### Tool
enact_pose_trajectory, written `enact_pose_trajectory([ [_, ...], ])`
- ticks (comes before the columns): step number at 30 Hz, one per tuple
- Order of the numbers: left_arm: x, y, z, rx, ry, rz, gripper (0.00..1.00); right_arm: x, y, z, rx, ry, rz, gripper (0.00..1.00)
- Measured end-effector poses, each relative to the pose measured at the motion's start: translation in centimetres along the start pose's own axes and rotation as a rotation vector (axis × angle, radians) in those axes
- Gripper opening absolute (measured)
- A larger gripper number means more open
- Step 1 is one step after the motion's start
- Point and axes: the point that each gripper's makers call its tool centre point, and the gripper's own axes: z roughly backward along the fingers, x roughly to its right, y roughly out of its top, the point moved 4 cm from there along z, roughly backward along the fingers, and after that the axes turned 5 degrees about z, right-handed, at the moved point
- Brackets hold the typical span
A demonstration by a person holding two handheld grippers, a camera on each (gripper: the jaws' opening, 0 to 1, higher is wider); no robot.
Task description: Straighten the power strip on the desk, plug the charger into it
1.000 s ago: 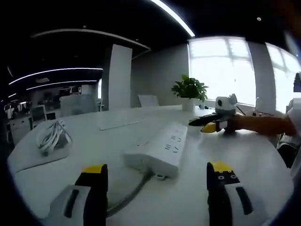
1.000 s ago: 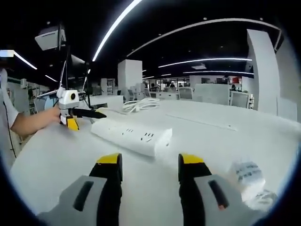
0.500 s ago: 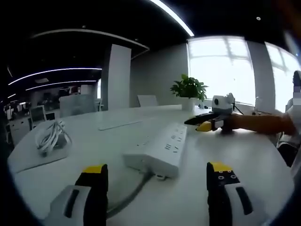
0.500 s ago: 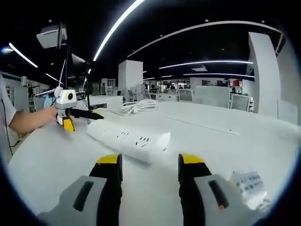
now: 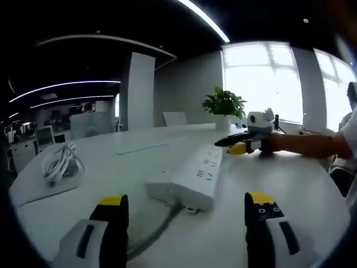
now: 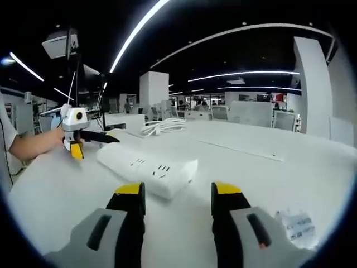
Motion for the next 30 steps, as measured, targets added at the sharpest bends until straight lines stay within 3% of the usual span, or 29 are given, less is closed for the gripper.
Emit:
enact_pose_trajectory([
  [8, 0.1, -0.3, -0.1, -0.016, 0.003, -0.019, 0.87, -0.1, 0.2, -0.7, 0.018, 0.042, 0.018, 0.46],
  [12, 0.1, 0.1, 0.0, 0.007, -0.004, 0.008, 0.87, -0.4, 0.3, -0.9, 0.017, 0.060, 0.029, 0.46],
  [14, 0.1, 0.4, -0.1, 0.021, -0.008, 0.014, 0.87, -0.8, 1.0, -1.0, 0.067, 0.103, -0.010, 0.47],
  [30, -0.3, 0.4, -0.5, 0.005, 0.002, 0.013, 0.86, -0.8, 0.6, -2.5, 0.033, 0.157, 0.019, 0.47],
])
